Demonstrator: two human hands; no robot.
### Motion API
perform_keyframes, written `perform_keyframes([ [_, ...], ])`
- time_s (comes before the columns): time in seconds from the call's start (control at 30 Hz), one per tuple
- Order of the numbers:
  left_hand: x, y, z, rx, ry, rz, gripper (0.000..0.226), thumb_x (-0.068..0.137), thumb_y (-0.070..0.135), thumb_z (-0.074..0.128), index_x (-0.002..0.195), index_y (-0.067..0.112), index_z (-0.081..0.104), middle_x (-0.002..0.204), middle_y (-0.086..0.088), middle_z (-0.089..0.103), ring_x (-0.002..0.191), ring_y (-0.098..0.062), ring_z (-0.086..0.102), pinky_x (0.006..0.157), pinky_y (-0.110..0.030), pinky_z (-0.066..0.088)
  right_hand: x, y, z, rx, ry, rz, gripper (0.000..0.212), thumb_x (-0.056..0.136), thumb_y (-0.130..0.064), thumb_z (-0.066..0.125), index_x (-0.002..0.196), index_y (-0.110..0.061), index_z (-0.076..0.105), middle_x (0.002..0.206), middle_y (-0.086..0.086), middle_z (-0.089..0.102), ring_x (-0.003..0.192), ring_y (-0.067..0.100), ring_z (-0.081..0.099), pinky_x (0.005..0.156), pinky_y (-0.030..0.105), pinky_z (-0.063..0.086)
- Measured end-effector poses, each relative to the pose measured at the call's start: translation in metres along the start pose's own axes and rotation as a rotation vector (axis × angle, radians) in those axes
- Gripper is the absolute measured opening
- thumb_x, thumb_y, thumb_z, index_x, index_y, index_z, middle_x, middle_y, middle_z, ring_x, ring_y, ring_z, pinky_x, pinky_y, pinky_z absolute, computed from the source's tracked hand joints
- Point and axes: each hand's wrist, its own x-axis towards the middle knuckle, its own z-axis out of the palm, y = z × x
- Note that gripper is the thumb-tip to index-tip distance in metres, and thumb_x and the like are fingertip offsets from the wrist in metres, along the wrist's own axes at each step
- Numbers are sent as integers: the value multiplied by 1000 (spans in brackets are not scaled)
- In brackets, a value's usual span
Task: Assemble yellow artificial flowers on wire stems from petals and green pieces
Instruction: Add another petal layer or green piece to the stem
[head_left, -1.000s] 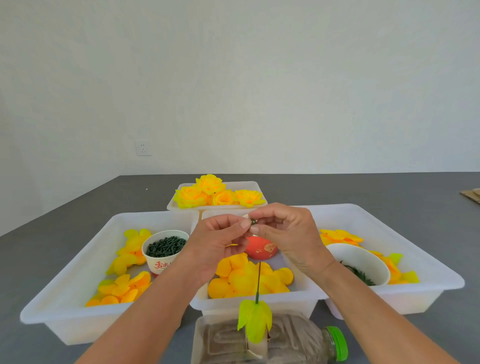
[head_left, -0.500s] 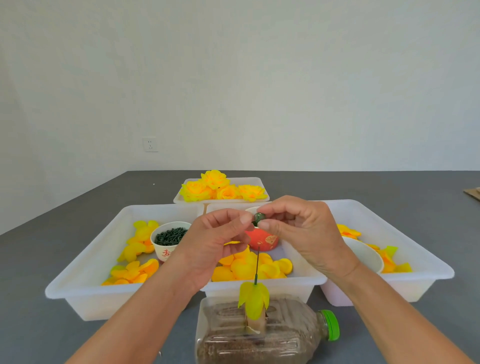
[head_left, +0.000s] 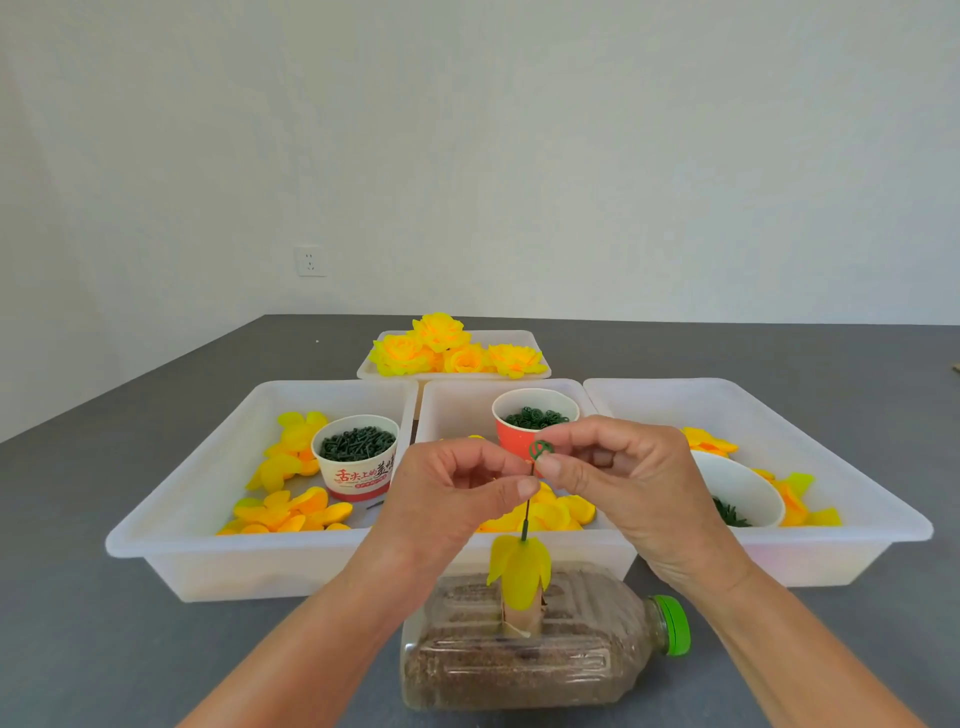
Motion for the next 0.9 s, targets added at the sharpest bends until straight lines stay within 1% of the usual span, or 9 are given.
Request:
perform_keyframes([
  [0.1,0,-2,-1,8,1,-1,9,72,-2,71,69,6,70,59,1,62,54,-5,52,54,-16,45,-2,3,2,-18,5,-7,21,62,-18,72,83,-16,71,72,-3,73,65,5,66,64,15,52],
  [0.27,0,-5,-1,3,-8,-2,6,74,-3,69,71,2,68,58,0,59,53,-6,50,54,-16,44,-3,6,5,-57,7,-38,19,64,-18,72,83,-20,71,72,-7,72,66,3,65,64,14,51],
  [0.57,0,-11,-3,-17,3,-23,10,72,0,72,66,8,69,61,-3,59,56,-8,50,56,-17,45,-5,10,6,-92,-19,-85,19,66,-21,73,84,-27,71,74,-7,73,68,3,66,66,15,52],
  [0.67,0,-13,-2,-41,-5,-38,4,65,10,74,64,11,71,61,-3,61,59,-9,52,57,-17,46,-6,10,5,-107,-19,-90,18,67,-22,73,84,-28,71,74,-6,73,68,4,66,67,18,53],
  [0.73,-1,-13,-2,-48,-6,-42,8,59,19,74,64,13,71,62,-3,62,61,-10,53,58,-18,47,-6,10,5,-117,-24,-95,17,67,-23,72,84,-27,71,74,-6,73,68,4,66,67,19,54],
  [0.9,-1,-14,-2,-57,-9,-43,13,56,23,74,64,14,72,64,-3,63,62,-11,54,58,-18,48,-7,10,4,-172,-16,-80,17,66,-27,72,83,-28,71,74,-7,72,67,4,65,66,20,53],
])
